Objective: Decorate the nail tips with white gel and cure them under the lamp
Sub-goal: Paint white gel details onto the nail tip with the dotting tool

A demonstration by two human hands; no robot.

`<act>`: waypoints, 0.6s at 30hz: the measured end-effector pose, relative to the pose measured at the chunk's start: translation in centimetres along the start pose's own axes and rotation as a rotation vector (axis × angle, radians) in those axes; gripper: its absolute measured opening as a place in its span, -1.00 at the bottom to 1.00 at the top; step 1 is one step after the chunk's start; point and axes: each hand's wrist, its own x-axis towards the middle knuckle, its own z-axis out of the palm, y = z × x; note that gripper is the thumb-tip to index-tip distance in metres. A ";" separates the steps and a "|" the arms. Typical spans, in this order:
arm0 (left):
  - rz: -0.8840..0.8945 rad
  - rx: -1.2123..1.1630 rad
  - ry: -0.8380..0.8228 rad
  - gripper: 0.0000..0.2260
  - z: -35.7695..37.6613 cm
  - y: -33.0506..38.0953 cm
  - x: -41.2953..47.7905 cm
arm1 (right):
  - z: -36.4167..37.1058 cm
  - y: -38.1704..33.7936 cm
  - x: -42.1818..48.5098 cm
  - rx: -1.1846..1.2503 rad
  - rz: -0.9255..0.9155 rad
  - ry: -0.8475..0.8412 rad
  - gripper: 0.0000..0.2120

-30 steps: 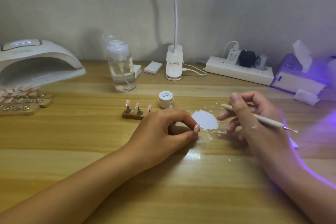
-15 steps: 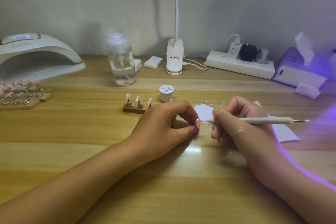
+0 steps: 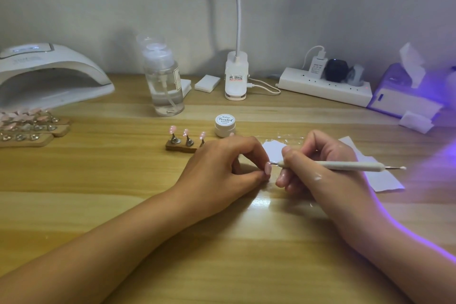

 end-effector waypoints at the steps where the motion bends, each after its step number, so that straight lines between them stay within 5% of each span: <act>1: 0.000 -0.004 0.000 -0.85 0.0 0.0 0.0 | 0.0 0.0 0.0 0.000 0.000 -0.001 -0.74; 18: -0.025 -0.044 -0.019 -0.86 0.0 0.0 0.0 | 0.0 0.2 0.2 -0.014 -0.010 -0.003 -0.74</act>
